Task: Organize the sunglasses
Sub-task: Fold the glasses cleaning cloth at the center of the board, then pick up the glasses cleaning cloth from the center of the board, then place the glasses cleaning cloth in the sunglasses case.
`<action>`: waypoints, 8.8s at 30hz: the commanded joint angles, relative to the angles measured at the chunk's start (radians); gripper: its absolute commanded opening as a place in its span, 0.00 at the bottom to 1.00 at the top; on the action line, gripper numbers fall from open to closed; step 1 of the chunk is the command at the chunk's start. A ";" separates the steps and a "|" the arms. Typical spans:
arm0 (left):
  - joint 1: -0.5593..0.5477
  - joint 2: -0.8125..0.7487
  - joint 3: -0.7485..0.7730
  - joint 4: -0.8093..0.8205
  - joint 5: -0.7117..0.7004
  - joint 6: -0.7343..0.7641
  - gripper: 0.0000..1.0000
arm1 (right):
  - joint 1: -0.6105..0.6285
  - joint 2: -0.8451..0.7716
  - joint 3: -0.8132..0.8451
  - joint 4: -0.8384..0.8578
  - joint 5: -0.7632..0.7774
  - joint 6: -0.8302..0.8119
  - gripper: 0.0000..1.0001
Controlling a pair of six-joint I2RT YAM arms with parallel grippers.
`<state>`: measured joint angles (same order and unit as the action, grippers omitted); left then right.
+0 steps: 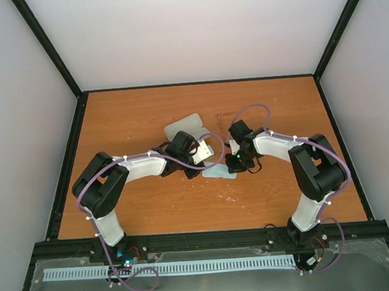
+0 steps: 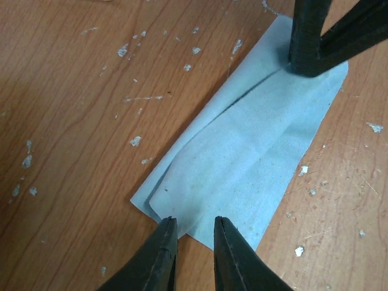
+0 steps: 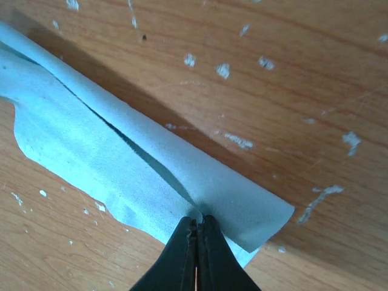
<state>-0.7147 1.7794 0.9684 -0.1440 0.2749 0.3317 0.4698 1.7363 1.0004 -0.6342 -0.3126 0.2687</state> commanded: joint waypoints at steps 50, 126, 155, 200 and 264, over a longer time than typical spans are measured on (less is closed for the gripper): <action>0.082 -0.008 0.062 0.085 -0.083 -0.018 0.20 | 0.004 -0.120 -0.036 -0.011 0.099 0.118 0.20; 0.097 0.087 0.116 -0.003 0.088 0.090 0.25 | -0.051 -0.011 0.021 -0.053 0.028 0.020 0.45; 0.097 0.095 0.112 -0.006 0.109 0.084 0.37 | -0.026 0.056 -0.003 -0.028 0.051 0.023 0.03; 0.071 0.093 0.097 -0.026 0.108 0.111 0.00 | -0.027 0.055 0.070 -0.027 0.065 0.035 0.03; 0.297 -0.026 0.083 0.116 -0.023 0.078 0.00 | -0.010 0.606 1.097 -0.379 -0.017 -0.168 0.03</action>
<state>-0.4240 1.7401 1.0294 -0.0463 0.2188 0.4355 0.4538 2.3051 2.0674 -0.9802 -0.3141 0.1108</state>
